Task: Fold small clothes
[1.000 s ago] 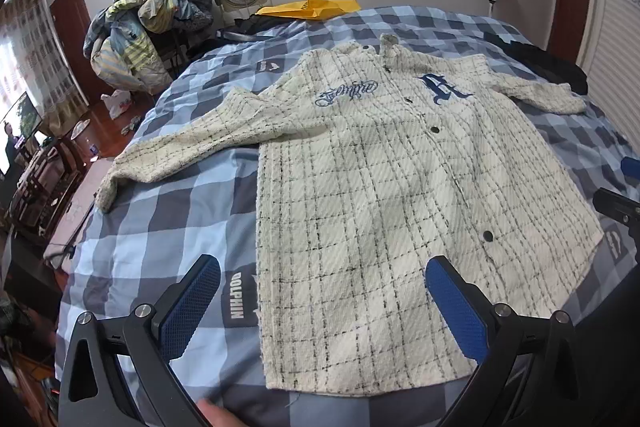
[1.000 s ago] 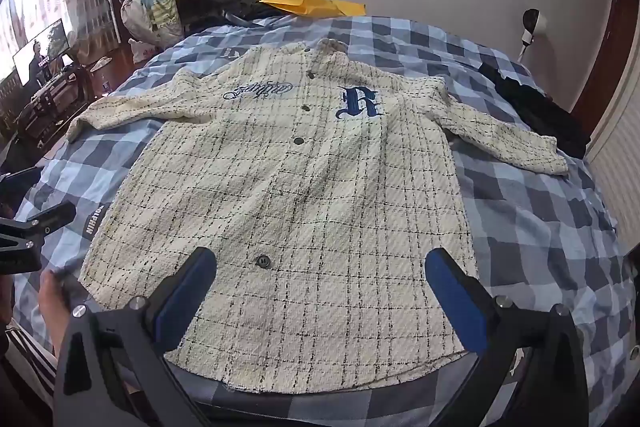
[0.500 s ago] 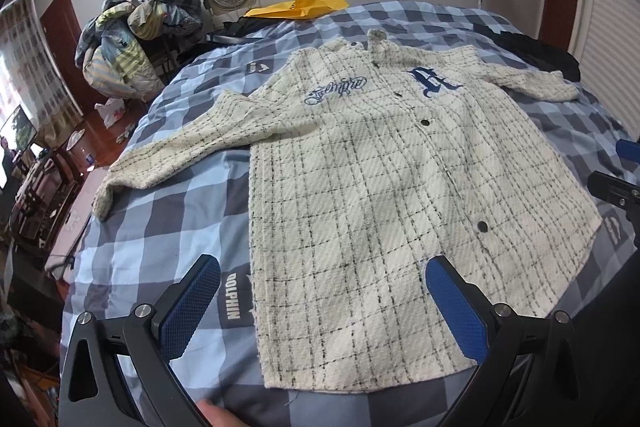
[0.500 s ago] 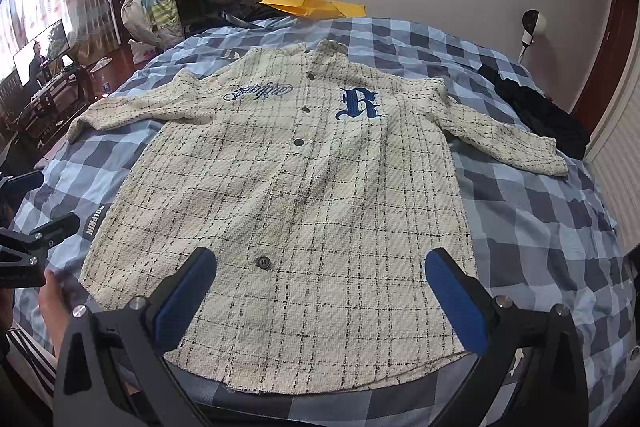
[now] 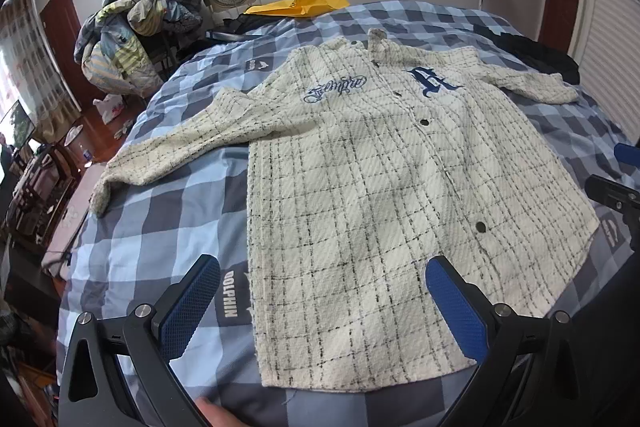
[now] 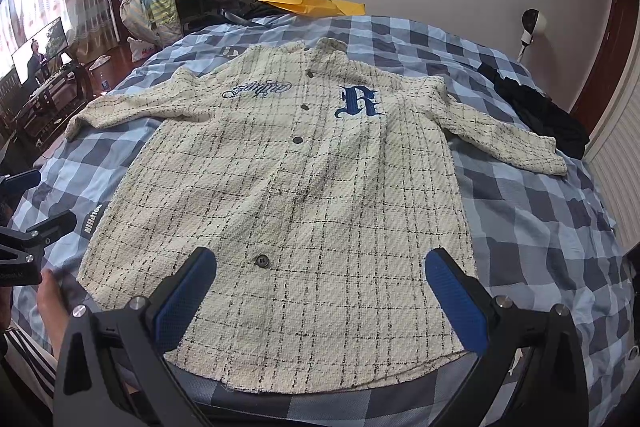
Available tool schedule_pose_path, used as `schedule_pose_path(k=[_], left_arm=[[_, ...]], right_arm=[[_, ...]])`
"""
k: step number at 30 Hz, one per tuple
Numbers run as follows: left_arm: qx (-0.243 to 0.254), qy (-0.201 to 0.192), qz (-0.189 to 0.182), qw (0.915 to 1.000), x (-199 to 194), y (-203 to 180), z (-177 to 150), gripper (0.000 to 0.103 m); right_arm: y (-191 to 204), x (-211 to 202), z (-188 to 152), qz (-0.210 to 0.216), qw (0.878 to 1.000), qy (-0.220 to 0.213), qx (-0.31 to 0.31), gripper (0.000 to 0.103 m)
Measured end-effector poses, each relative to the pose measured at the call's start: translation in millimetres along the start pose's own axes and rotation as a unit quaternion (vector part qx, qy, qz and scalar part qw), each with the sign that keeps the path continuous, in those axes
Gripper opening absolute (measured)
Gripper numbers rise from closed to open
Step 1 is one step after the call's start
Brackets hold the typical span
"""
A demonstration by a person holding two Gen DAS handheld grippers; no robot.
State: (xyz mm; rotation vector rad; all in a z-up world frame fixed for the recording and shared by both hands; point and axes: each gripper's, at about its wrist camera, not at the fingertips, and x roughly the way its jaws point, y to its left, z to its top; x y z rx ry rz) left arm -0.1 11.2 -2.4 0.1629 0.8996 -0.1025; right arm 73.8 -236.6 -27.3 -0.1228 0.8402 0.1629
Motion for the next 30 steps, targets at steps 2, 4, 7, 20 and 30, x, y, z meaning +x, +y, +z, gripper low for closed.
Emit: schedule_pose_path(k=[2,4,7,20,30], left_arm=[[-0.001,0.002,0.000,1.0000,1.0,0.3,-0.4,0.103],[-0.001,0.007,0.000,1.0000,2.4,0.3,-0.8,0.103],[-0.004,0.008,-0.001,1.0000,2.5,1.6,-1.1,0.103],[-0.020,0.015,-0.003,0.9997,4.8,7.6,-0.4,0.103],[-0.020,0.008,-0.001,0.9998,3.0,8.7,-0.6,0.103]], right_arm=[[-0.4,0.3,-0.1,0.000,1.000,0.000,0.000,0.102],[-0.5,0.3,-0.4,0.000,1.000,0.000,0.000,0.102],[-0.2,0.2,-0.3,0.000,1.000,0.000,0.000,0.102],[0.4,0.0,0.1,-0.001,1.000,0.001,0.000,0.102],[2.6,-3.6,-0.3,-0.011,1.000,-0.007,-0.011,0.102]])
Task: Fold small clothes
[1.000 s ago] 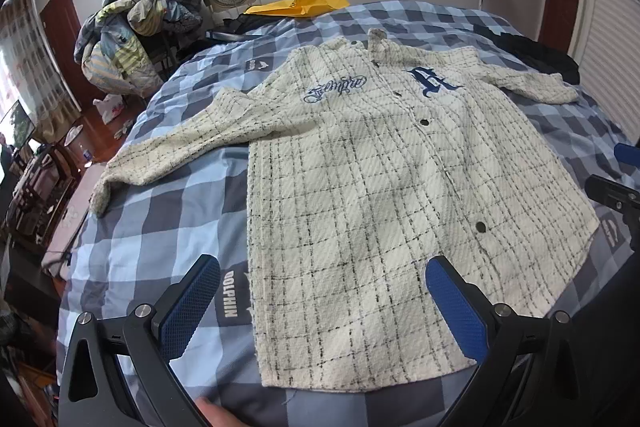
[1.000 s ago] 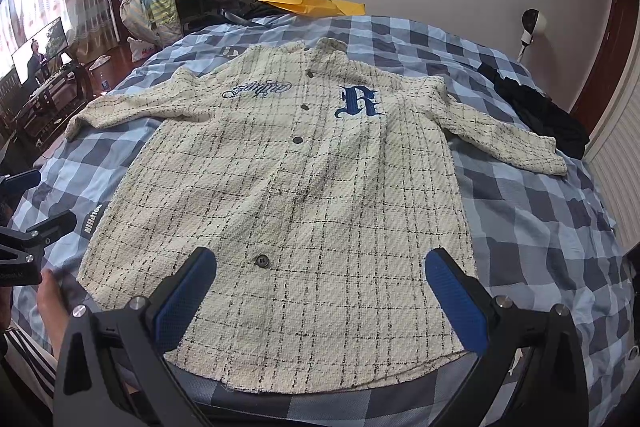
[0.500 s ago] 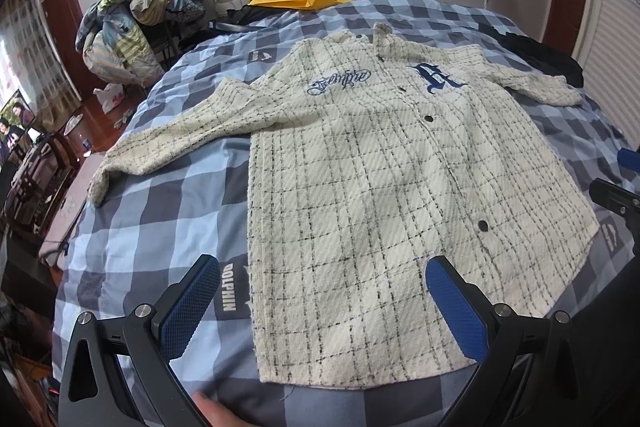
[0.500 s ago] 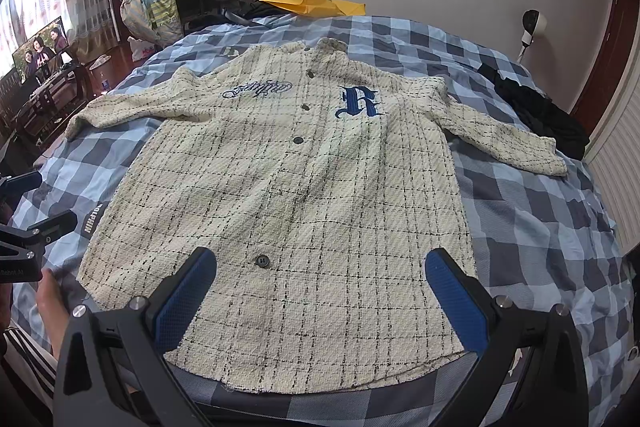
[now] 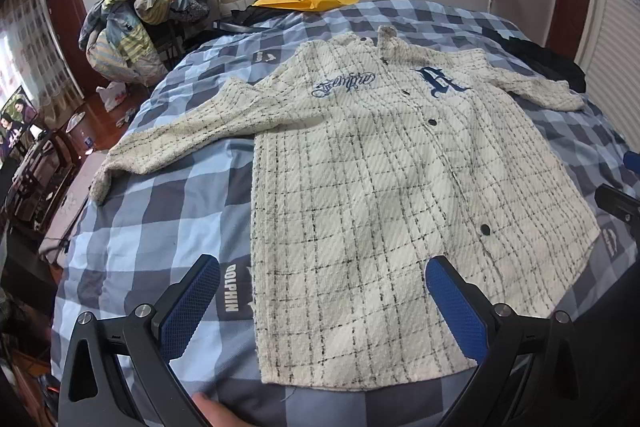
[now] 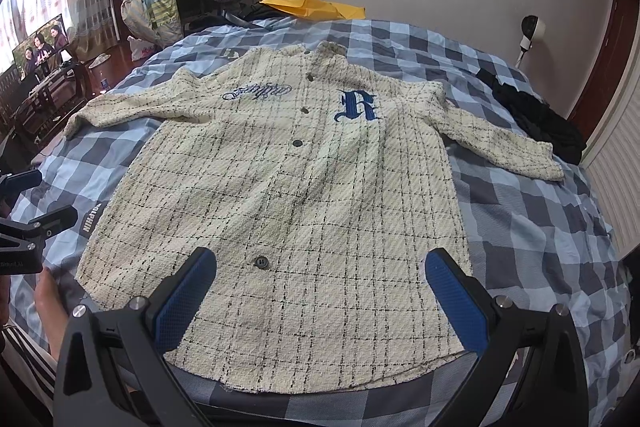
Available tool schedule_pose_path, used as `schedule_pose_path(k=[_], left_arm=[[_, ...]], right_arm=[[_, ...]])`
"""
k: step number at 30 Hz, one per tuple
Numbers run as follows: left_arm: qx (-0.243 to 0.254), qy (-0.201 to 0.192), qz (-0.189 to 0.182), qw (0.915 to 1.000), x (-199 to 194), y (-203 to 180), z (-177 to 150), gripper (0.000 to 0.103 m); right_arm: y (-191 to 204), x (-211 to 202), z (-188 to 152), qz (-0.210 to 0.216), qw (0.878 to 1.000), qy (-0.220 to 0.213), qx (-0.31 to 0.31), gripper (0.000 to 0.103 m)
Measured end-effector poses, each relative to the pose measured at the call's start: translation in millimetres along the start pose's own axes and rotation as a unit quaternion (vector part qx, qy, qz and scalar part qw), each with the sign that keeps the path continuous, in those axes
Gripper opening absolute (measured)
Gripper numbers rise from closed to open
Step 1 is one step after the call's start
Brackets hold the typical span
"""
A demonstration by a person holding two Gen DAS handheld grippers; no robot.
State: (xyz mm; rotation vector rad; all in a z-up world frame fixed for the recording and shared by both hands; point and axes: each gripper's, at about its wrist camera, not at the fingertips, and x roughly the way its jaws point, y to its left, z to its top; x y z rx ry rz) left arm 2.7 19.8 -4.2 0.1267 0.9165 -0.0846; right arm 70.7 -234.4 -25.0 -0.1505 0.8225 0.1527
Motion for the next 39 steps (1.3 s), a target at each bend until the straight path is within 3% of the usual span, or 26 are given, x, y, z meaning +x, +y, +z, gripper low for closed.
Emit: schedule_pose_path(k=[4,9,13,20,24,27,35,39], left_arm=[[-0.003,-0.010,-0.007,0.9999,-2.5,0.1,1.7,0.103],[0.016,-0.026,0.024,0.9993,-6.2,-3.3,0.7,0.103],[0.012,-0.016,0.049,0.9986,-0.6,3.4,1.6,0.103],[-0.077,-0.037,0.047,0.9952,-6.0,38.0,-1.4,0.103],[-0.115,-0.035,0.054,0.9914,-8.8,52.1,-3.0,0.103],[-0.107,-0.040,0.049,0.9923,-13.4,50.9,0.2,0.103],[-0.041,-0.061,0.058,0.9956,-34.5,25.6,17.5,0.103],[-0.045,-0.051,0.033,0.9971,-34.5,24.0,30.6,0.103]], right_arm=[[8.4,-0.1,1.1,-0.007,1.000,0.002,-0.019,0.102],[9.7,-1.8,2.4,-0.007,1.000,0.004,-0.028,0.102],[9.5,-12.0,8.9,-0.008,1.000,-0.017,-0.024,0.102],[10.1,-19.4,19.5,-0.016,0.999,-0.040,0.001,0.102],[4.9,-28.9,17.5,-0.051,0.996,-0.078,0.018,0.102],[2.8,-35.4,20.9,-0.065,0.994,-0.089,0.013,0.102],[-3.9,-32.6,27.3,-0.044,0.997,-0.045,0.032,0.102],[3.3,-29.9,29.6,-0.055,0.998,-0.036,0.002,0.102]])
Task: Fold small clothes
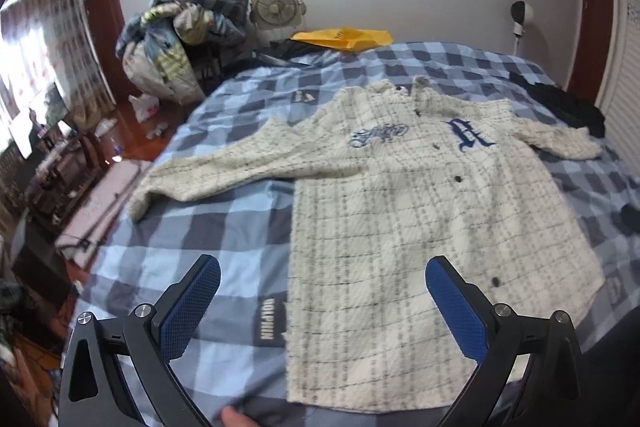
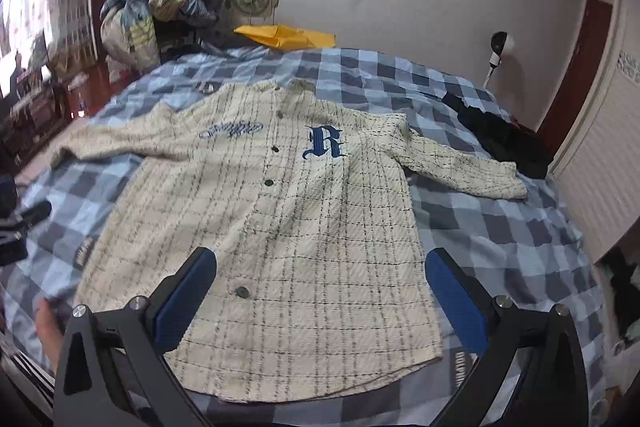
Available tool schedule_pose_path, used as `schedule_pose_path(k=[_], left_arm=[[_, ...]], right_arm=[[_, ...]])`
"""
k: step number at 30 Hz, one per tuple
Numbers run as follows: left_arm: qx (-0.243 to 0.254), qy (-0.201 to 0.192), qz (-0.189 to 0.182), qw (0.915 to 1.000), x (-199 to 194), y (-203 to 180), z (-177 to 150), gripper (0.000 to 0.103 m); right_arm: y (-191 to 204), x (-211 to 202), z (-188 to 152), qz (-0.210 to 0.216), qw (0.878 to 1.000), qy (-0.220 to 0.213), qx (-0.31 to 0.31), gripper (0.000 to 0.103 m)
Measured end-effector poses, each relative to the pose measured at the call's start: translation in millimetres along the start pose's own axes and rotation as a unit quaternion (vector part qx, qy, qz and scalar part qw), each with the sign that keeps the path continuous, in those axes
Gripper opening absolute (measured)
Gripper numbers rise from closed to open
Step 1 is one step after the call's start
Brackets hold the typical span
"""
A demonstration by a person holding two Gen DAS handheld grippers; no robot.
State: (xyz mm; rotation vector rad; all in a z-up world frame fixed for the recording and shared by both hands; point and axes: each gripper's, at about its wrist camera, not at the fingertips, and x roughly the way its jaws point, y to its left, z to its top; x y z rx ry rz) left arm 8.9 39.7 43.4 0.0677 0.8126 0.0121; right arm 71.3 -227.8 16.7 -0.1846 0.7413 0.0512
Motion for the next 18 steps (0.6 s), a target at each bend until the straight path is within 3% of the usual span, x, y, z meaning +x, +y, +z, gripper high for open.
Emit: schedule_pose_path(k=[10,18], left_arm=[[-0.011,0.011,-0.022,0.9996,22.0,8.9,26.4,0.103],[0.020,0.010,-0.029,0.9993,39.9,-7.6,32.9,0.103]], right_arm=[[34.5,31.0,35.7,0.016,0.998,0.006,-0.063,0.102],[34.0,48.8,38.4,0.034,0.998,0.009,-0.054,0.102]])
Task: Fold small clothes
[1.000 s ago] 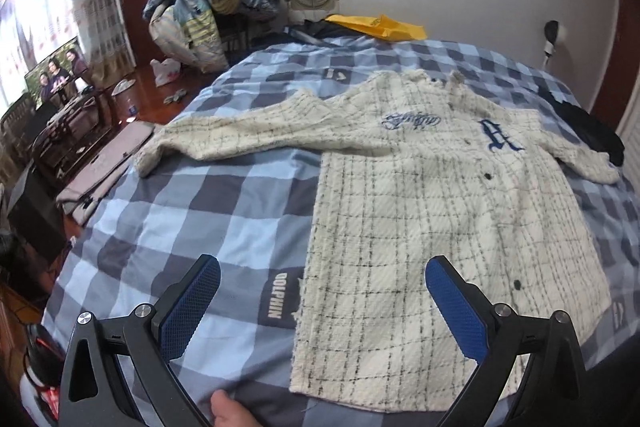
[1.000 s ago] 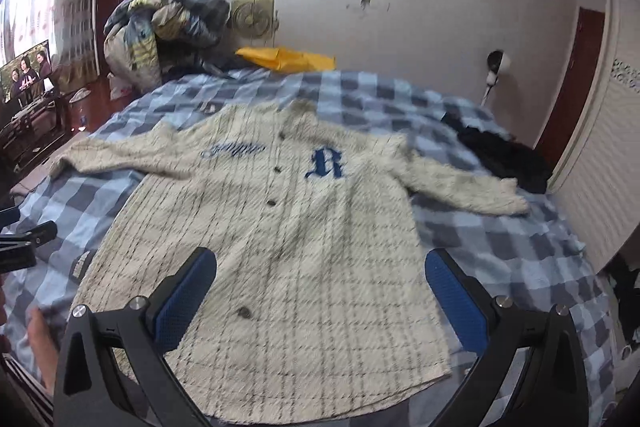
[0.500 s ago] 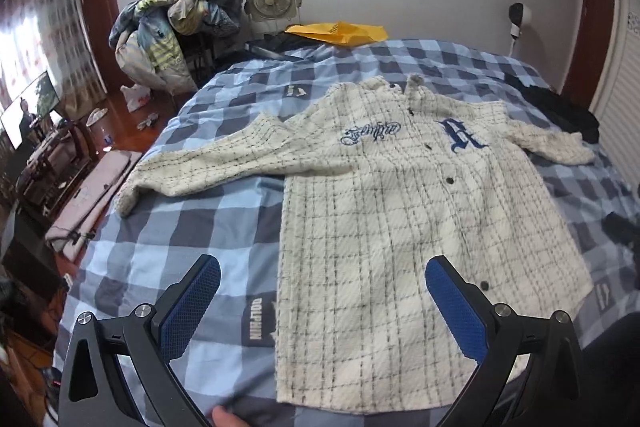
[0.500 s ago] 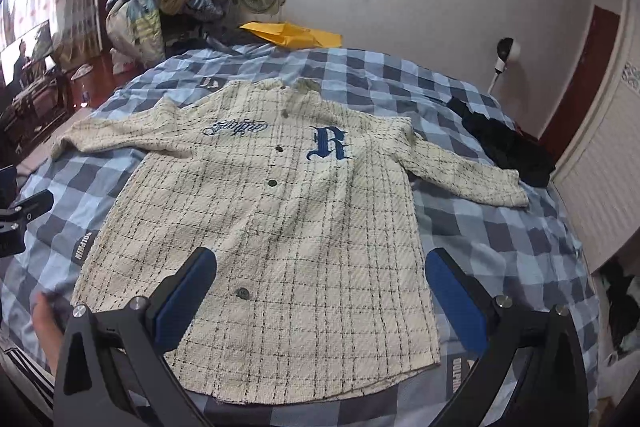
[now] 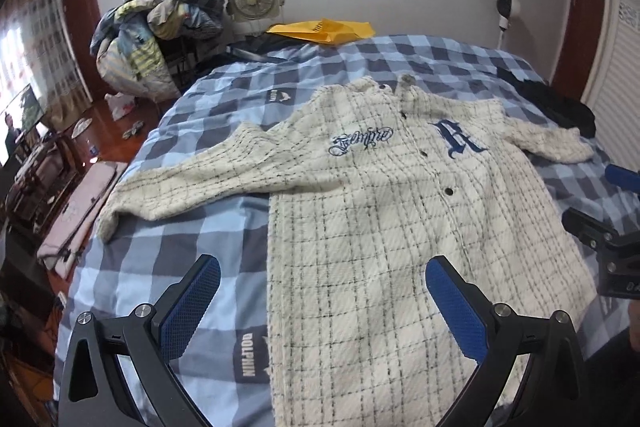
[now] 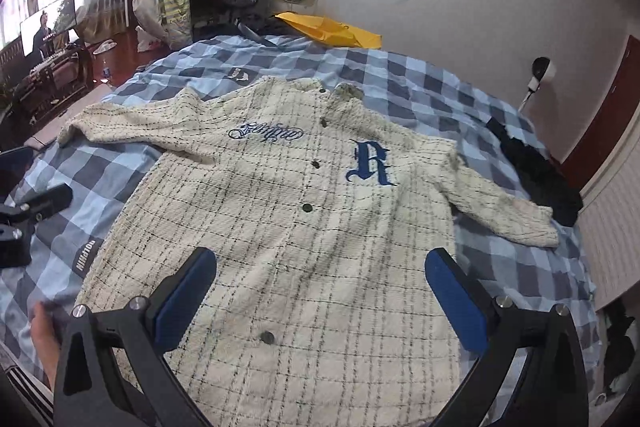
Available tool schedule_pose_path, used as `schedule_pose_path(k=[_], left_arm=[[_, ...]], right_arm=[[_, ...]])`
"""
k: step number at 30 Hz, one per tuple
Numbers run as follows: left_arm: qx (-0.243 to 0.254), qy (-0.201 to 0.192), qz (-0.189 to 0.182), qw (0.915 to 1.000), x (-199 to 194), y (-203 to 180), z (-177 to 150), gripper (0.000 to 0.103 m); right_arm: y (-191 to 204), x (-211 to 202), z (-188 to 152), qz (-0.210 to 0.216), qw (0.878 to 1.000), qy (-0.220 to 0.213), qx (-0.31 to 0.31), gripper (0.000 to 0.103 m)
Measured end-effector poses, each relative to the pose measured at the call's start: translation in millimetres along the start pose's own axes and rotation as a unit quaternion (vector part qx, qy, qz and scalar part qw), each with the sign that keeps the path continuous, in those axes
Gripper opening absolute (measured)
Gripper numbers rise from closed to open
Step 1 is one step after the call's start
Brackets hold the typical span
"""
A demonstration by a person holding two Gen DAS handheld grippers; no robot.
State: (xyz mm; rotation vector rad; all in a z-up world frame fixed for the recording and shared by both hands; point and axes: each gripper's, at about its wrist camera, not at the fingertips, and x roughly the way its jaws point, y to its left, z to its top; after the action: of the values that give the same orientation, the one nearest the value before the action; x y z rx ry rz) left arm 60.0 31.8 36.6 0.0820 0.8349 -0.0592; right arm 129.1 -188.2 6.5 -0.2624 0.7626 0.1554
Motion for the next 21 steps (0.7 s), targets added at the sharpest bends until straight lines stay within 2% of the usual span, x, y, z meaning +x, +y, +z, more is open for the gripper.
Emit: schedule_pose_path(k=[3,6,9,12,15,18,21], left_arm=[[0.006,0.002,-0.001,1.0000,3.2,-2.4,-5.1,0.103],[0.007,0.014,-0.008,0.9998,7.9,-2.6,-9.3,0.103],[0.005,0.015,-0.003,0.9999,8.7,-1.5,-11.3,0.103],[0.002,0.015,0.004,0.9999,10.9,3.5,-10.6,0.103],[-0.012,0.024,0.008,0.9996,17.0,14.9,-8.2,0.103],[-0.046,0.041,-0.005,0.9981,24.7,38.5,-3.8,0.103],[-0.070,0.050,0.006,0.9963,32.7,72.0,3.9,0.103]], right_arm=[[-7.4,11.3,-9.1,0.008,1.000,0.006,0.025,0.102],[-16.0,29.7,-20.4,0.027,0.997,0.042,0.063,0.102],[-19.1,37.4,-25.9,0.029,0.995,0.065,0.071,0.102],[-17.3,31.0,-18.1,0.024,0.996,0.056,0.064,0.102],[-13.0,26.3,5.7,0.022,0.997,0.047,0.064,0.102],[-2.5,30.3,26.7,0.029,0.996,0.037,0.074,0.102],[6.2,46.2,25.4,0.030,0.997,0.029,0.071,0.102]])
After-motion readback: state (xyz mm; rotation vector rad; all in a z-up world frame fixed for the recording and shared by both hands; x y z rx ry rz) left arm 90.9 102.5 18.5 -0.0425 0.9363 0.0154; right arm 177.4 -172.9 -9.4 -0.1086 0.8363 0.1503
